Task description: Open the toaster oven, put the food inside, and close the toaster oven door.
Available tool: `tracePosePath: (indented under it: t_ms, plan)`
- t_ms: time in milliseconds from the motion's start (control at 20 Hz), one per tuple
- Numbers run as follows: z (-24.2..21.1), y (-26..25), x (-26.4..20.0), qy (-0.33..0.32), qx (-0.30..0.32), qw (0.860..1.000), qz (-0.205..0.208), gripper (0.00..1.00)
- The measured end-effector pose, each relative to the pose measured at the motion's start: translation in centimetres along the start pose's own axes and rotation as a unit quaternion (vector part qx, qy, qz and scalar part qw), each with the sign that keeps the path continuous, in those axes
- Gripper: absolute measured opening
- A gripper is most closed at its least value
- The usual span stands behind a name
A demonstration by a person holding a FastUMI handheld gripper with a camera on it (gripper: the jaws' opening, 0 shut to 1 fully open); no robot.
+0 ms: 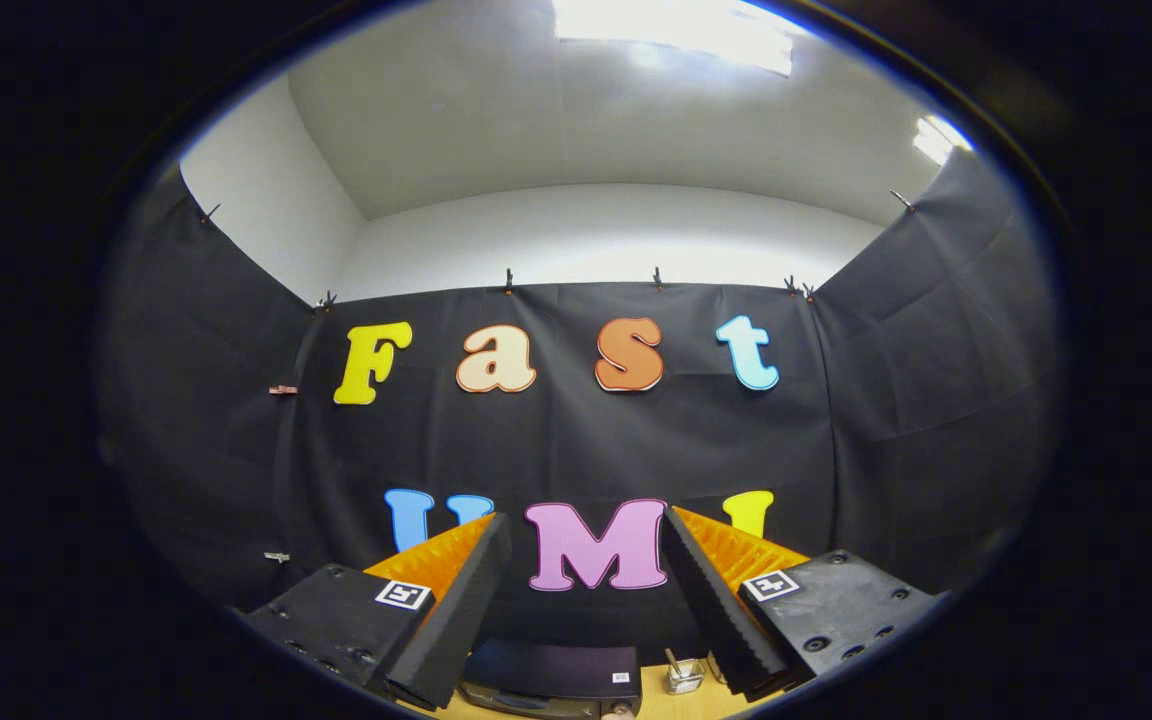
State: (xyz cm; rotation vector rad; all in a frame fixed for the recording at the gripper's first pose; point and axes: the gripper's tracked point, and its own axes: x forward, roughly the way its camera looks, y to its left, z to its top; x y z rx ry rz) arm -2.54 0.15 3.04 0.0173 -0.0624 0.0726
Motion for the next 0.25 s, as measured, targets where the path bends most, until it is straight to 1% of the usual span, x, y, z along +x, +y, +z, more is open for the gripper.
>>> tracePosePath:
  t_ms: [250]
  plan:
    - [-0.88,0.46,0.11,0.013,0.003,1.000,0.002,0.97]
